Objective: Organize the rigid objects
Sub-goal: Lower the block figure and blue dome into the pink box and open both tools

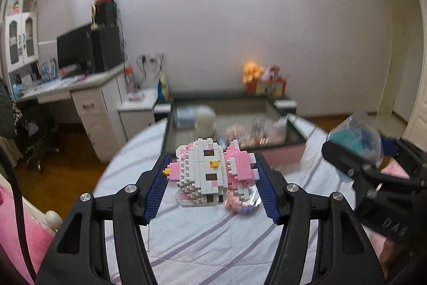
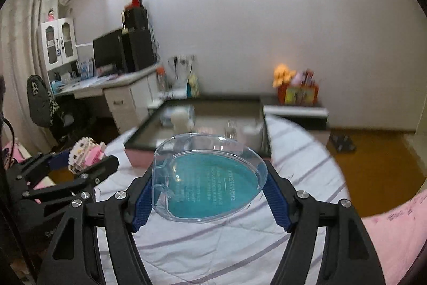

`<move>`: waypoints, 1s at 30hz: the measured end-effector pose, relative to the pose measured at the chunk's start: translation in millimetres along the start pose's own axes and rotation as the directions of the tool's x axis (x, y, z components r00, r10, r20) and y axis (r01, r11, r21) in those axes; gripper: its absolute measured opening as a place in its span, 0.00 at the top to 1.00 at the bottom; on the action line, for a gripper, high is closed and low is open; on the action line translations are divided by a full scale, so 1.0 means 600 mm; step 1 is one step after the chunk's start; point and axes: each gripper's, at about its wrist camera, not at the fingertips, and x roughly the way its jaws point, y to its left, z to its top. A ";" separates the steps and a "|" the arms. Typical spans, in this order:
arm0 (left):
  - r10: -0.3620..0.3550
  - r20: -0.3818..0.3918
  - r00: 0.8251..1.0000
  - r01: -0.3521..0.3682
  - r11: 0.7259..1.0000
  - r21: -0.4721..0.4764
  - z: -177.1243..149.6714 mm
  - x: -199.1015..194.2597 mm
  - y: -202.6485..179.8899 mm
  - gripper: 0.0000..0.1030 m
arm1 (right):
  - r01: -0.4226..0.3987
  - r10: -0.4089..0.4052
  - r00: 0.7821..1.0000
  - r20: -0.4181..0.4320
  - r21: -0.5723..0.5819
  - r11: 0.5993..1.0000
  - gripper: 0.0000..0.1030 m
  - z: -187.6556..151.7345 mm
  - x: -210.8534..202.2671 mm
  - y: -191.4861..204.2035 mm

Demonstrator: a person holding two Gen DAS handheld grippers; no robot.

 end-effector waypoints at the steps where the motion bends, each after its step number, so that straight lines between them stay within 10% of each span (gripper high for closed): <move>1: 0.001 0.019 1.000 -0.001 1.000 0.003 0.004 -0.014 -0.001 0.39 | 0.001 -0.001 1.000 0.021 -0.007 1.000 0.29 0.004 -0.012 0.005; 16: 0.046 0.247 0.968 -0.049 0.999 0.003 0.047 -0.159 -0.009 0.39 | 0.013 -0.001 0.971 0.240 -0.047 0.999 0.28 0.058 -0.140 0.053; 30: 0.069 0.247 0.966 -0.075 0.997 0.014 0.069 -0.125 -0.008 0.39 | 0.018 -0.002 0.965 0.261 -0.058 0.998 0.28 0.079 -0.122 0.067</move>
